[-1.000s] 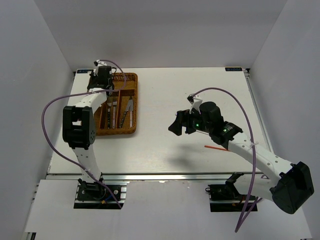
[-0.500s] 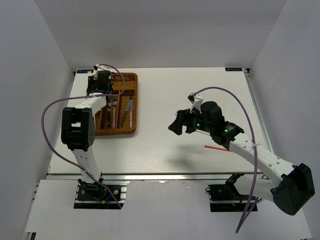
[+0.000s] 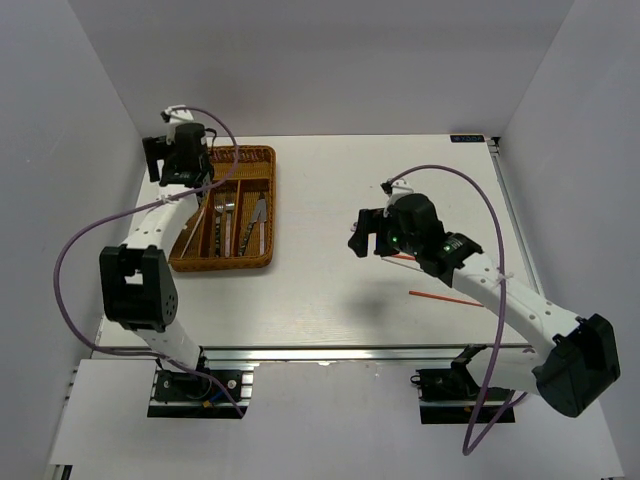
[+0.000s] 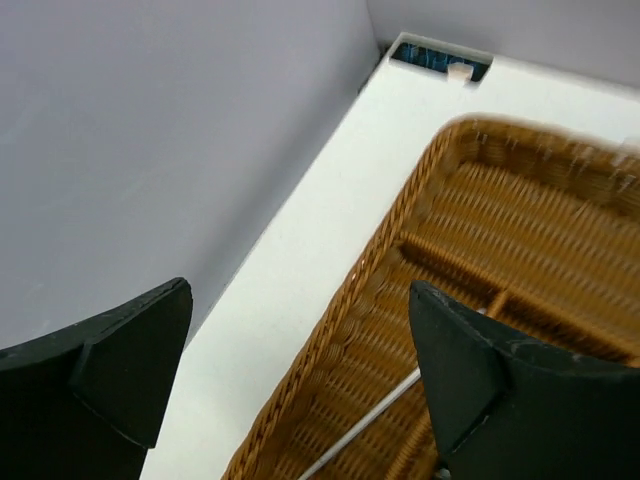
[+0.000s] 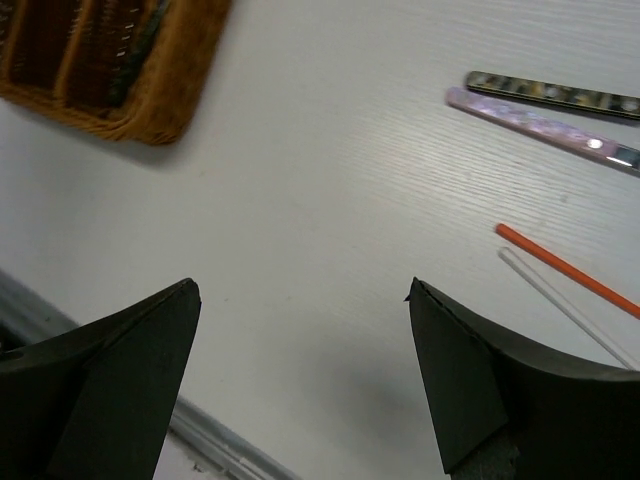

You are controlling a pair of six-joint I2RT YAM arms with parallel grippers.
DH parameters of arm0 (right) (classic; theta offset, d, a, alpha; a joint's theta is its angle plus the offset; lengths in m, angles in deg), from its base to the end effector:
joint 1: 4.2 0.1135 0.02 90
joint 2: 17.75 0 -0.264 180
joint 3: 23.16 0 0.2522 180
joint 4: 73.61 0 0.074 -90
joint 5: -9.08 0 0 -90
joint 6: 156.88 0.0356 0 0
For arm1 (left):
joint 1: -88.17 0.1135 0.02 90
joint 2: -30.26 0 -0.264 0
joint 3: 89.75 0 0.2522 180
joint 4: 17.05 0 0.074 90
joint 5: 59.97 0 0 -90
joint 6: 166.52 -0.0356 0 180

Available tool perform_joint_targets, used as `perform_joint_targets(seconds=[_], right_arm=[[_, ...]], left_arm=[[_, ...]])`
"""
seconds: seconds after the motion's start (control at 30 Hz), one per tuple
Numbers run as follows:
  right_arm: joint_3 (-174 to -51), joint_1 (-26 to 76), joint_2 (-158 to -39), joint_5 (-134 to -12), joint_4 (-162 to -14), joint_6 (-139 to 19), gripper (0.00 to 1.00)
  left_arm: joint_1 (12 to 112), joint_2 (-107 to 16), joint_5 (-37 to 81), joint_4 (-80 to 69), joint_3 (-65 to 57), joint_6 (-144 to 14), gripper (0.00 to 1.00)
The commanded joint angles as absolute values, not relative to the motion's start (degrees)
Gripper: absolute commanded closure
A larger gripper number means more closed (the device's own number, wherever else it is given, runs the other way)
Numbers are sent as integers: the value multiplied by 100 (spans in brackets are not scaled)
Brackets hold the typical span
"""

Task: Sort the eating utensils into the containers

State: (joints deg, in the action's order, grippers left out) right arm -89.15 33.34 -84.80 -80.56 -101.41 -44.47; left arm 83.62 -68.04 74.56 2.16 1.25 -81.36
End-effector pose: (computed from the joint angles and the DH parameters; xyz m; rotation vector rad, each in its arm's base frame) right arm 0.2102 0.1618 0.2990 -0.2856 2.1201 0.6372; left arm 0.3979 -0.0066 0.2983 -0.3267 1.9482 0.7870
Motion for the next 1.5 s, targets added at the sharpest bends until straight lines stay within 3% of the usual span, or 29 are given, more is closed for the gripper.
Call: perform_joint_targets(seconds=[0.0,0.1,0.13,0.23,0.3,0.4,0.63,0.8,1.2,1.37,1.47], right_arm=[[-9378,3193,-8771,-9197,-10713,-4229,11],[-9484,3079,-8921,-9970,-11039,-3799,11],[-9467,3070,-8938,-10225,-11092,-3675,15],[-9493,3035,-8982,-11672,-11548,-2861,31],[-9511,2991,-9000,-11844,-11927,-2567,31],[-9370,2912,-9017,-11730,-11891,-2698,31],[-9107,2560,-9150,-11783,-13595,76,41],[-8624,2192,-9193,-11309,-13764,1105,40],[-8412,1620,-10124,-10659,-13546,1556,41],[-8141,1593,-10380,-10369,-13431,1749,44],[-7807,1593,-10345,-10193,-13123,1837,55]], left_arm=[[8378,-6177,7389,1343,767,-7156,2],[8378,-6010,7064,2946,1585,-6268,2],[8378,-5914,6915,3237,1630,-6124,2],[8378,-5151,6073,3565,860,-5860,2],[8369,-4360,5625,3284,-203,-5772,2],[8369,-3421,5281,3055,-1379,-5544,2],[8369,-2345,4867,2668,-2982,-5490,2],[8176,-2274,4690,2668,-2975,-5490,2],[7974,-2125,4646,2668,-3011,-5516,2],[7956,-2160,4664,2677,-3020,-5516,2],[7948,-2212,4638,2668,-3019,-5516,2]])
